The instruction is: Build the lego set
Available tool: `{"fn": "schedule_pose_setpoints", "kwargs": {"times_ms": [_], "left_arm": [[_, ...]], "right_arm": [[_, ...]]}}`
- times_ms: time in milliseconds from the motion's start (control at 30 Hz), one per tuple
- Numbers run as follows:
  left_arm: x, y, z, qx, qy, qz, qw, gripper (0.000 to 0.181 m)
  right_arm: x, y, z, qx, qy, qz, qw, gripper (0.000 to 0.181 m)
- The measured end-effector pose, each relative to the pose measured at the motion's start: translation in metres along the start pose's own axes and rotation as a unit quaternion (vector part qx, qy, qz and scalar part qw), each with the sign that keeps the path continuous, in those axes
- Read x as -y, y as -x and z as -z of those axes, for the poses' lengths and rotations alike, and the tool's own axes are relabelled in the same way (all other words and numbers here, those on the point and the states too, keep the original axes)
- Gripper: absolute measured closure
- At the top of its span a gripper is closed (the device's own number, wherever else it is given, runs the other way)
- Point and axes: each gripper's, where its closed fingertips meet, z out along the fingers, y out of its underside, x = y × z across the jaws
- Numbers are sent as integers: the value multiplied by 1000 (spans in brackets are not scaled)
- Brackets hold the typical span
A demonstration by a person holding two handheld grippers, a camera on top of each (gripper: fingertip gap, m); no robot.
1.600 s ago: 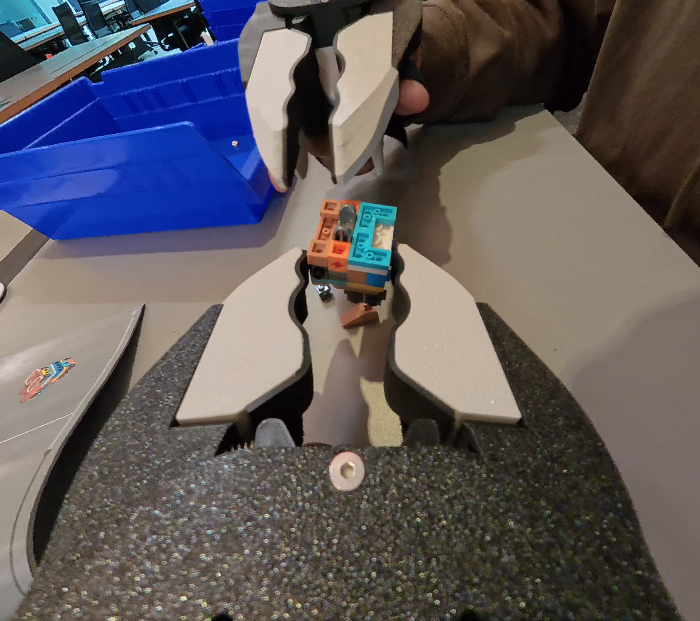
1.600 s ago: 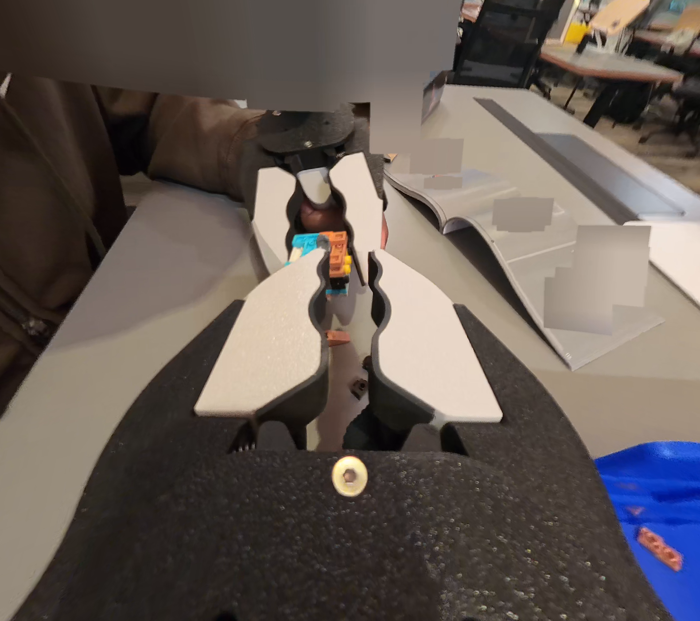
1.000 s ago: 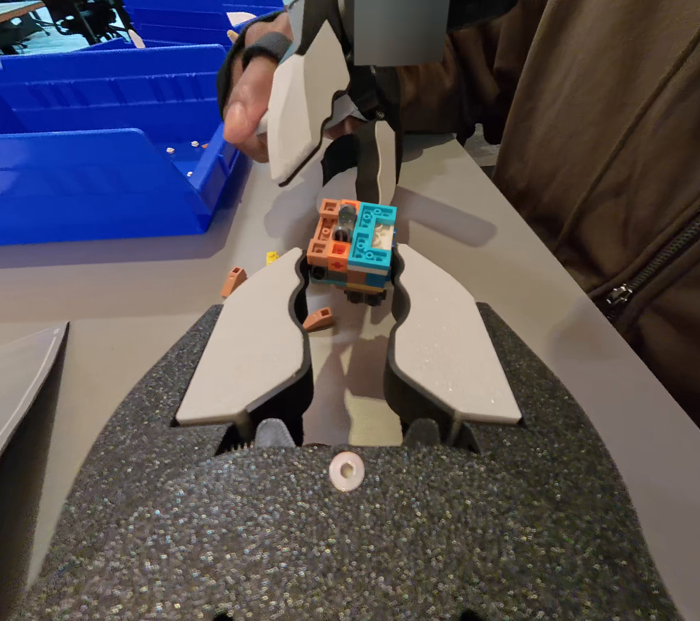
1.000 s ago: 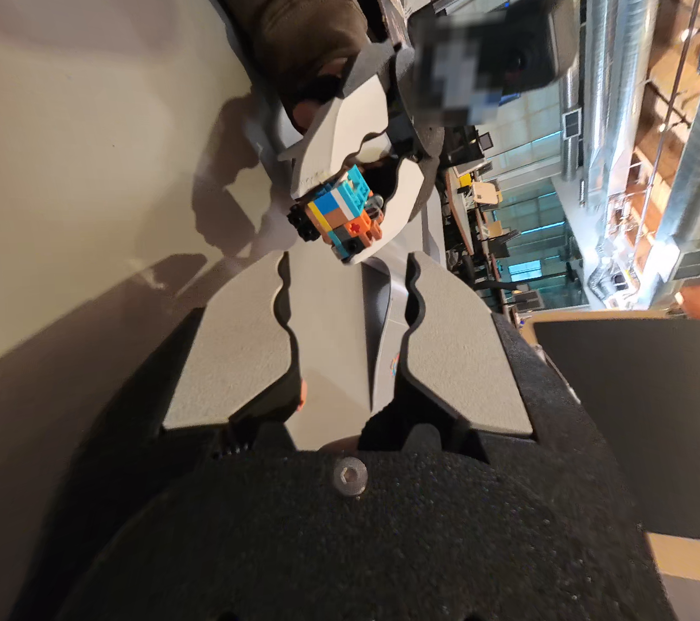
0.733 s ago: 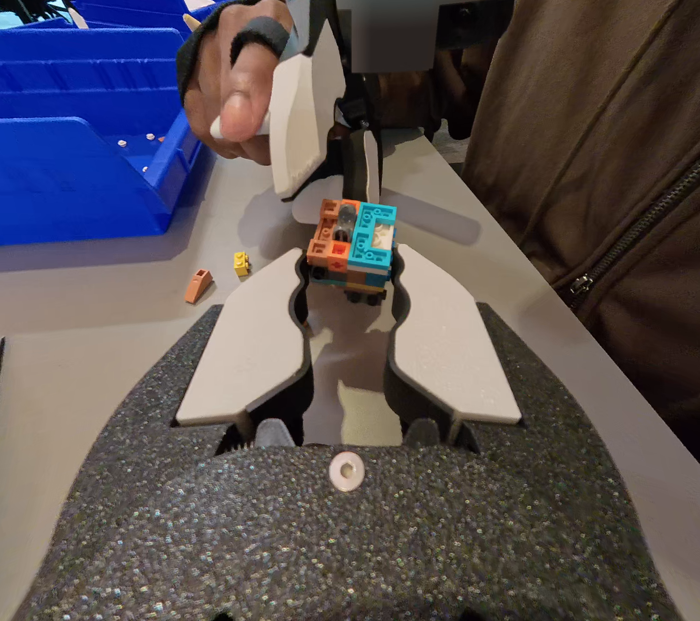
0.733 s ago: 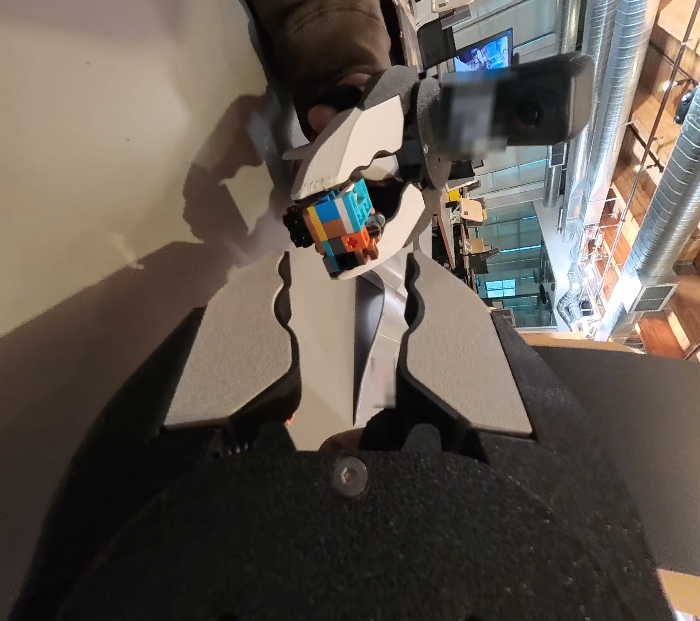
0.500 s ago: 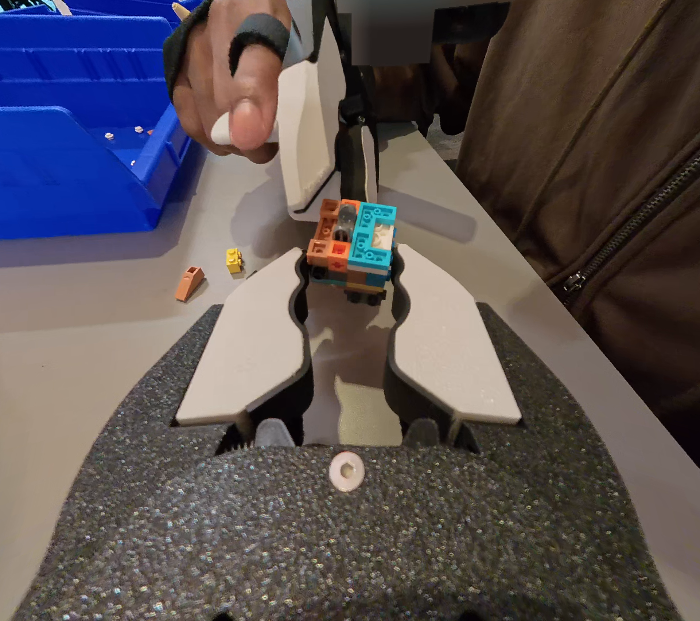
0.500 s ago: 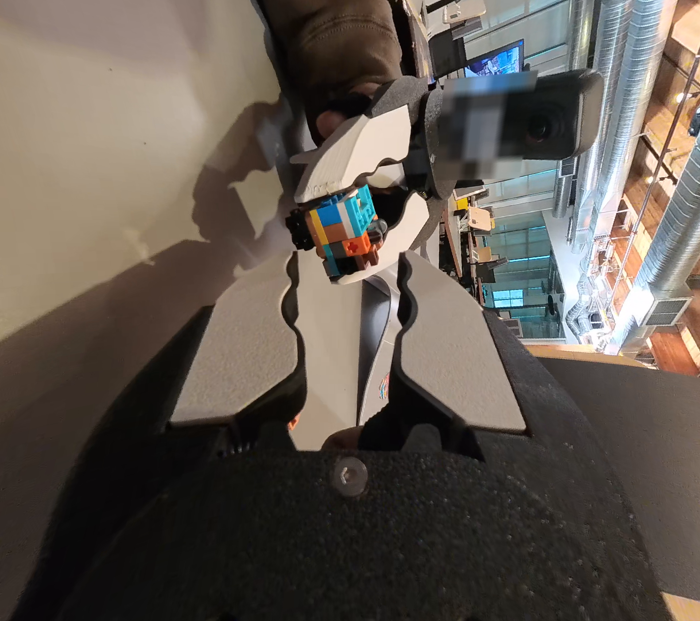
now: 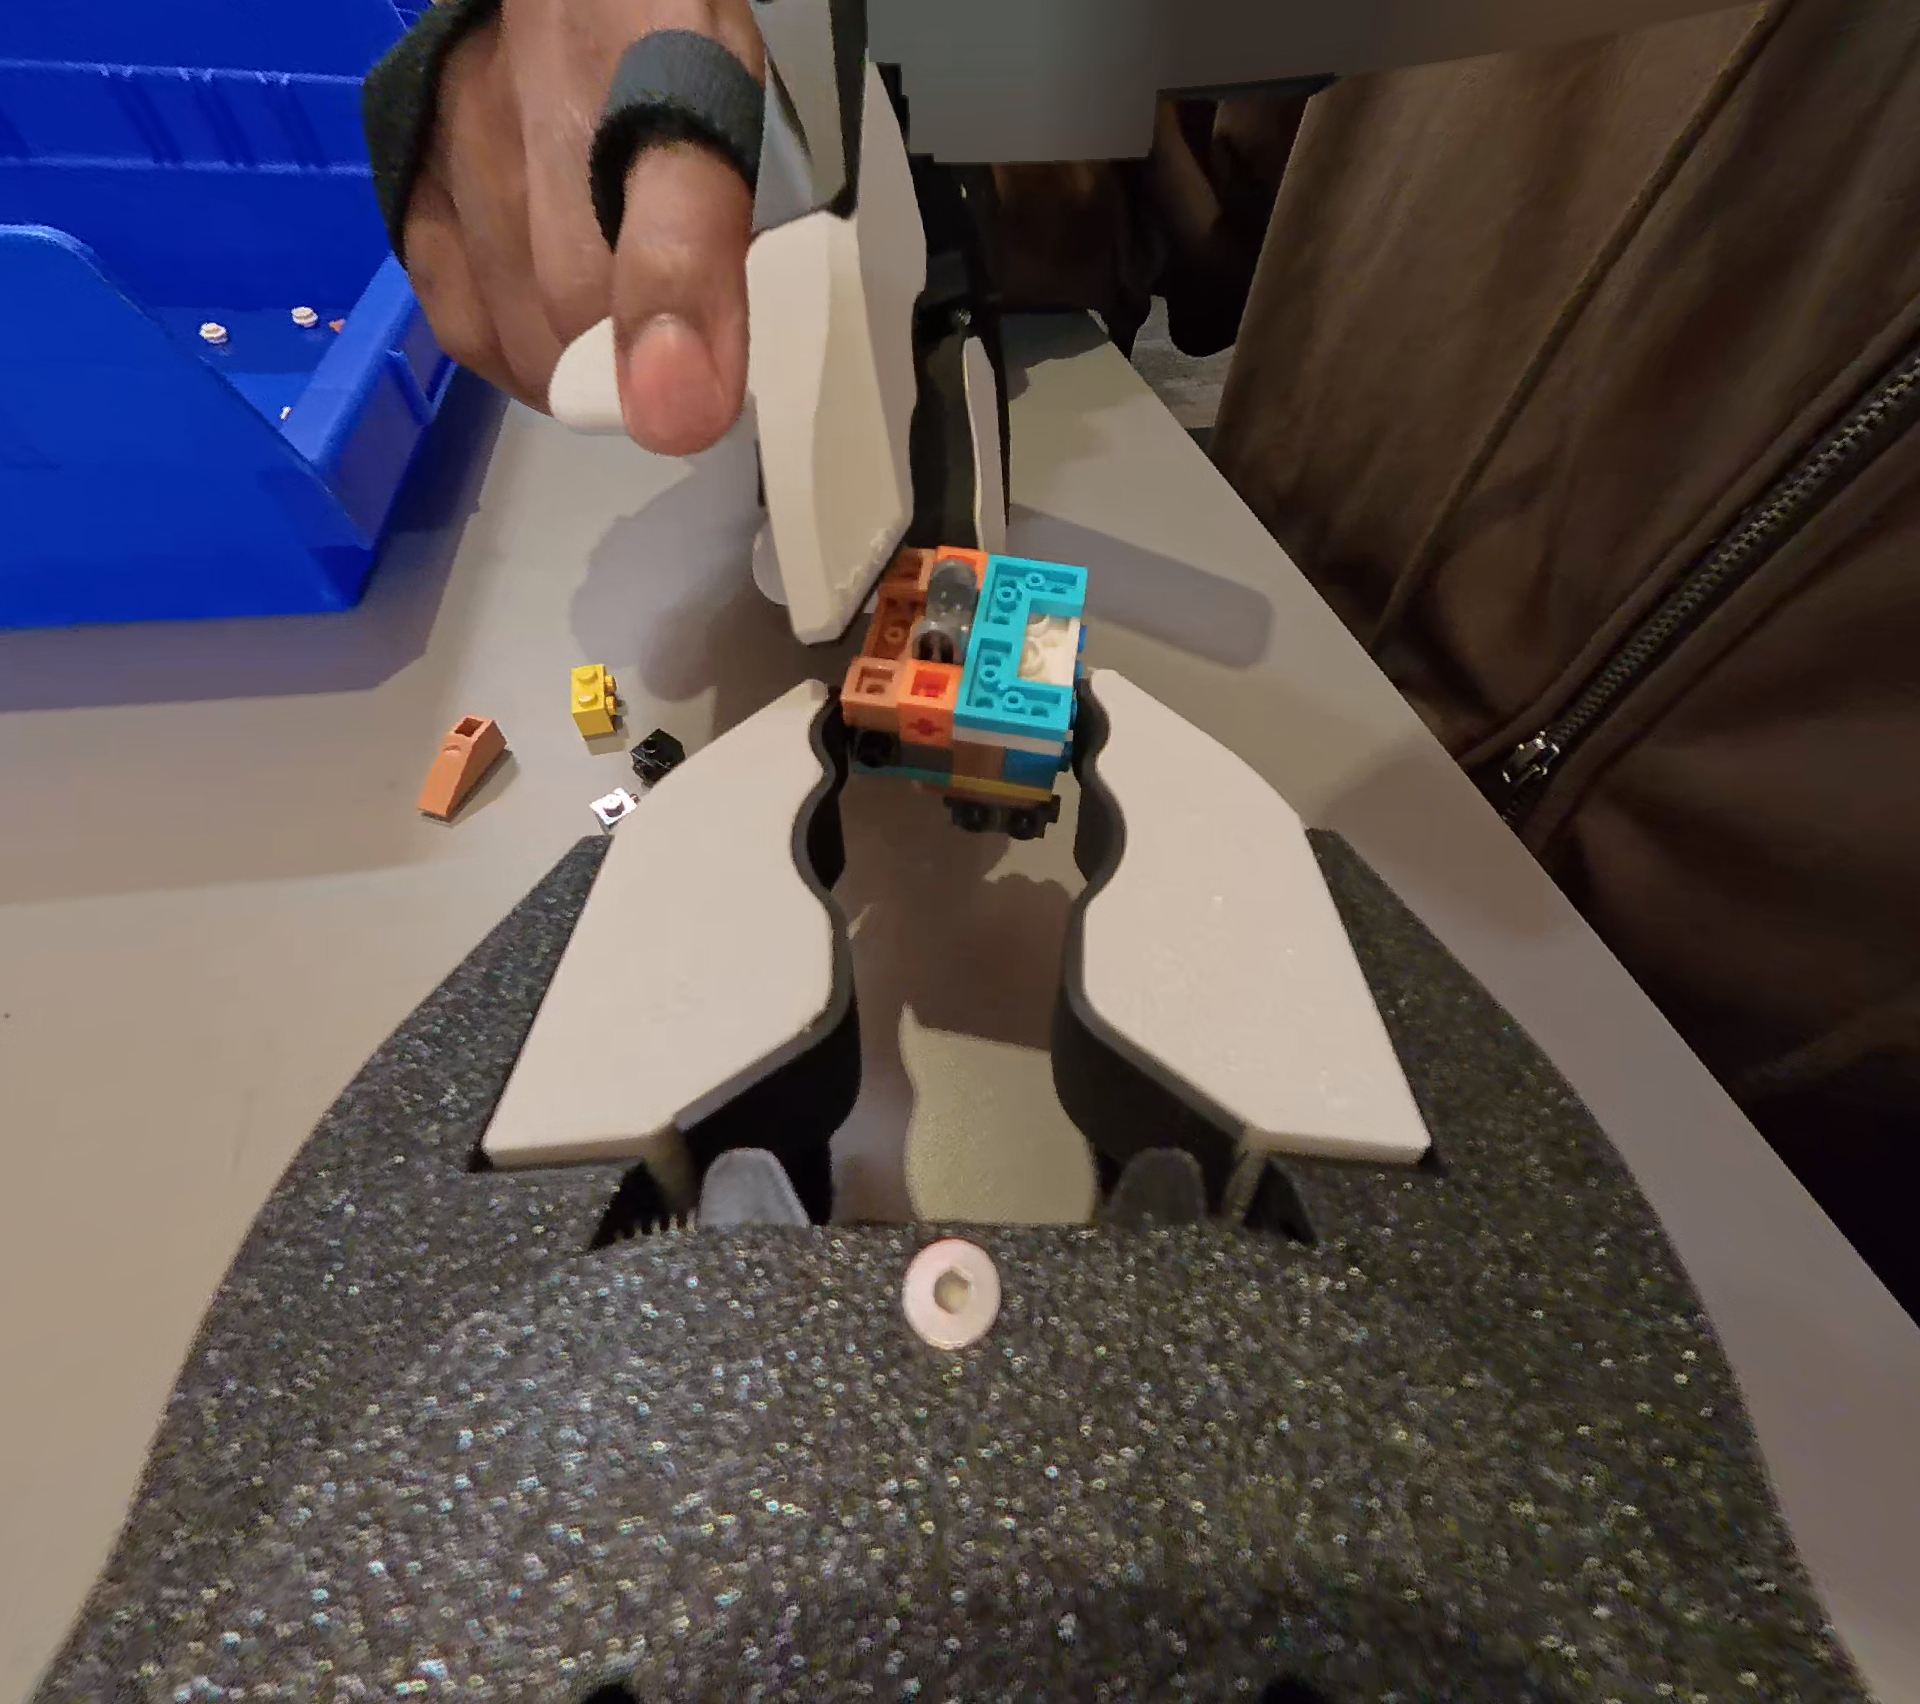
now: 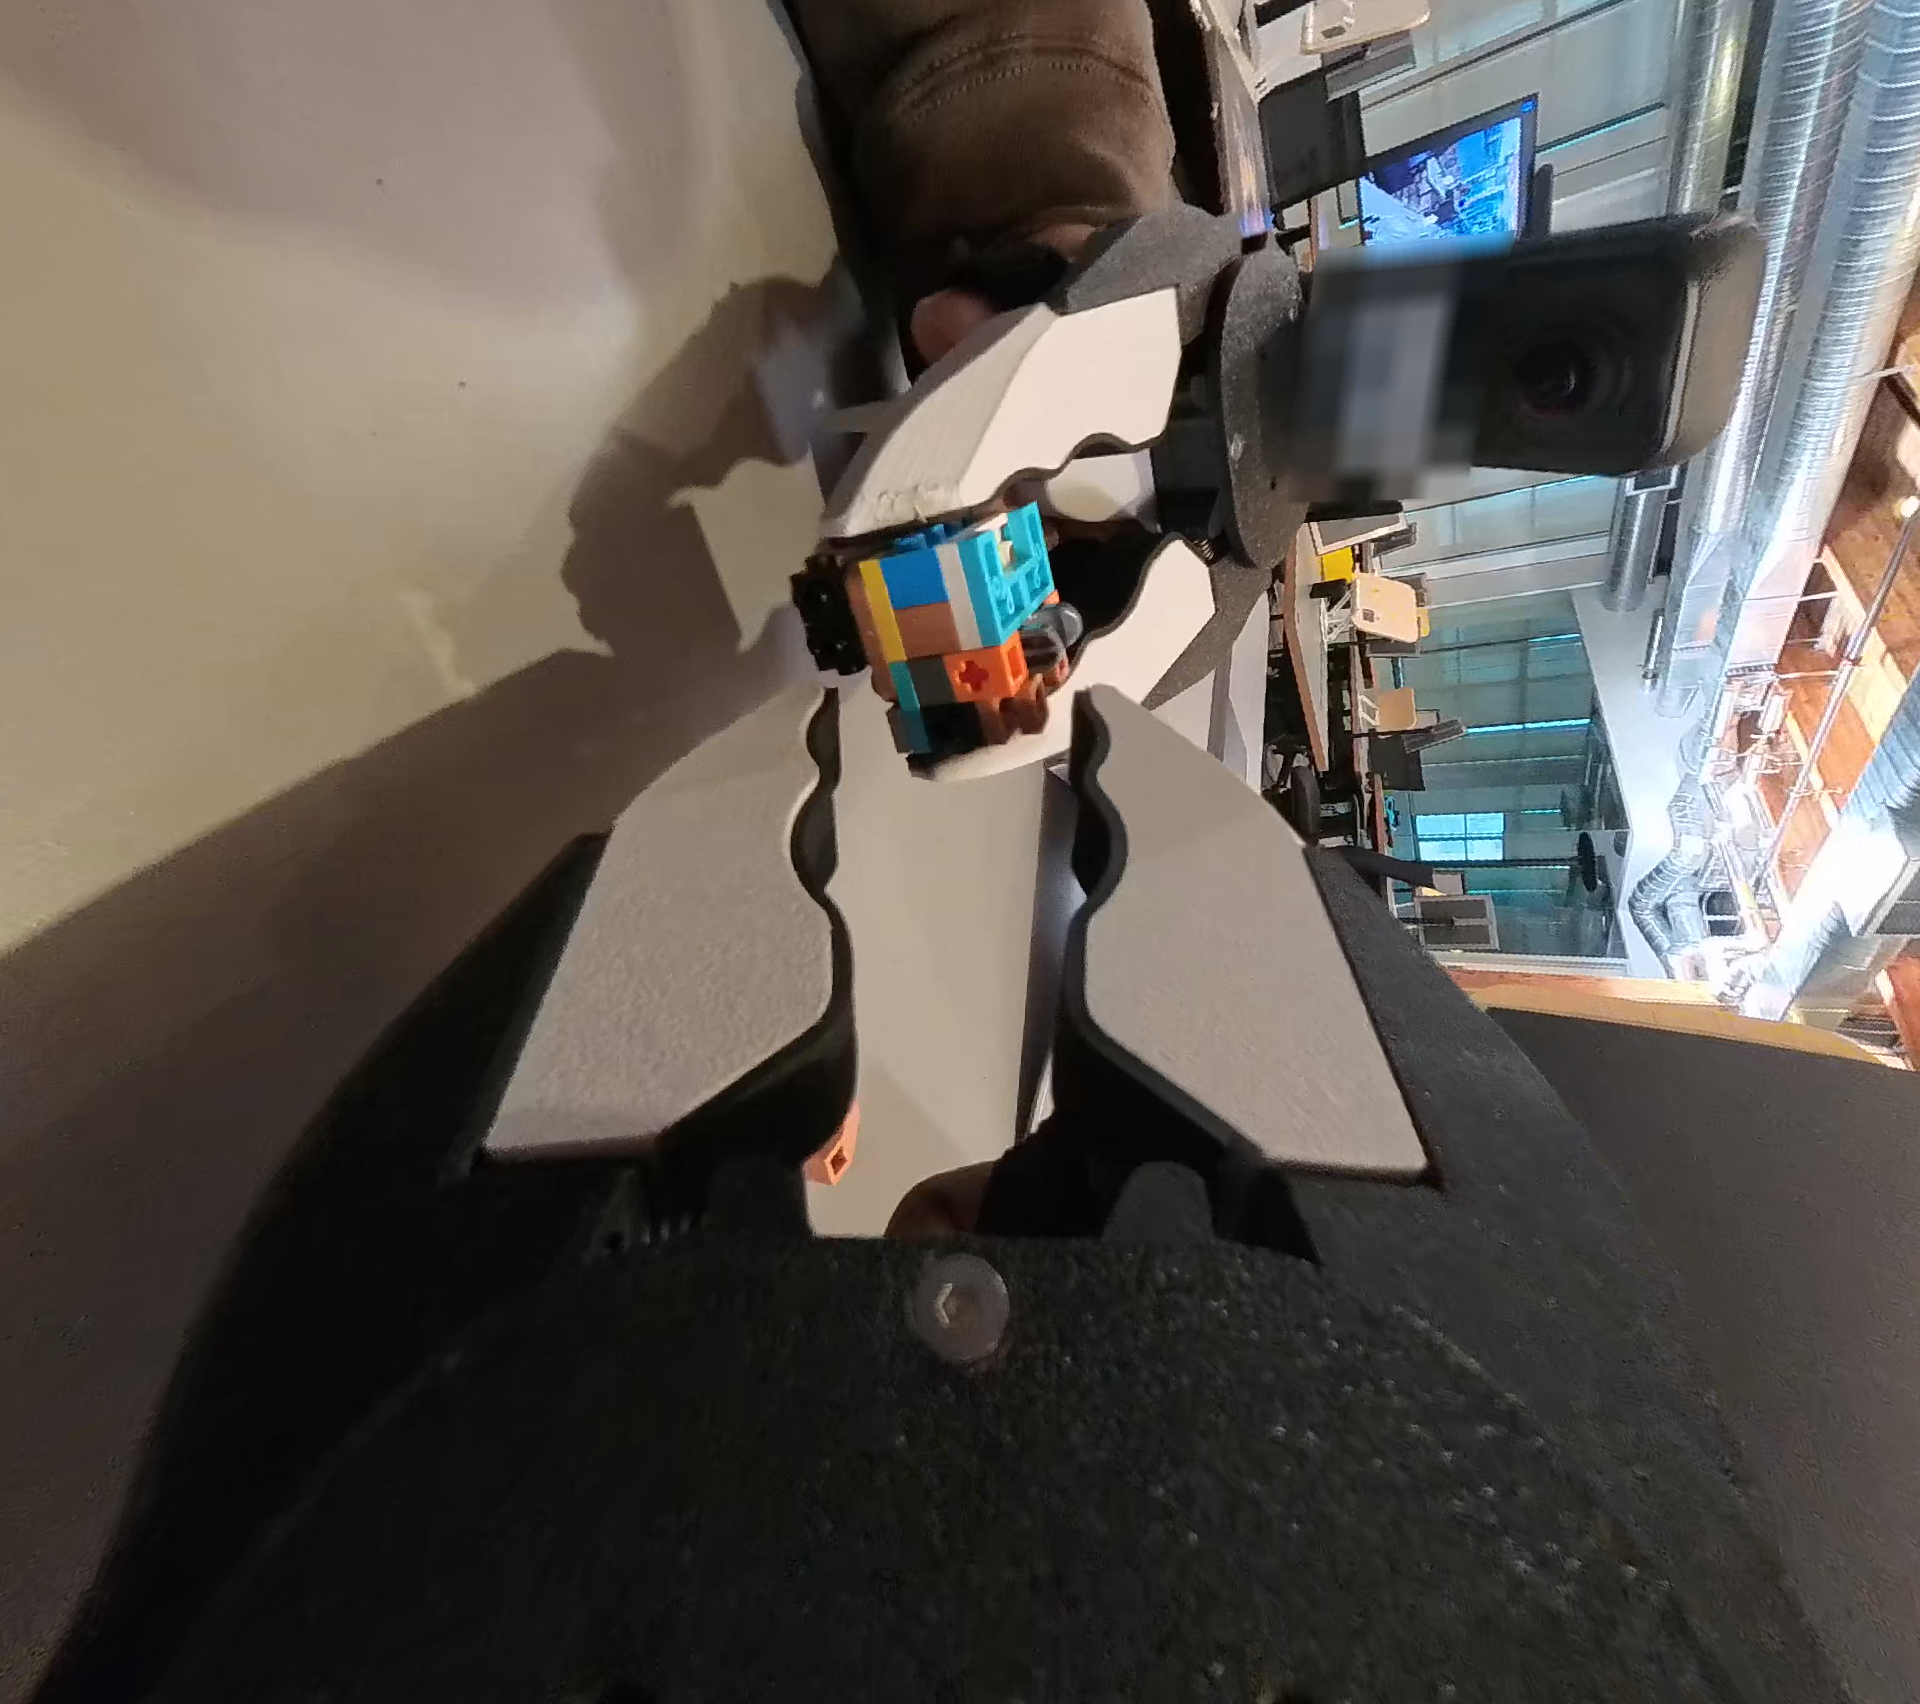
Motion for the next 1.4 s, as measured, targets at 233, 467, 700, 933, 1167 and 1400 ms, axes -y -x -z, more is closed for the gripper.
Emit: {"fn": "schedule_pose_setpoints", "kwargs": {"times_ms": [233, 467, 700, 933, 1167, 1400], "left_arm": [[2, 0, 2, -3, -10, 8, 1000, 139], [6, 1, 3, -10, -24, 23, 999, 139], [13, 3, 8, -18, -56, 47, 997, 139], [19, 2, 10, -26, -82, 56, 995, 140], [24, 2, 11, -29, -98, 59, 993, 140], [26, 2, 11, -30, -108, 64, 992, 140]], "right_arm": [[-1, -2, 0, -7, 3, 5, 1000, 149], [-2, -7, -1, -30, 10, 20, 999, 154], [-5, -15, -1, -65, 20, 39, 997, 154], [-3, -20, 0, -75, 16, 28, 997, 154], [-2, -22, 2, -72, 17, 22, 997, 156], [-4, -24, 4, -70, 25, 23, 997, 156]]}}
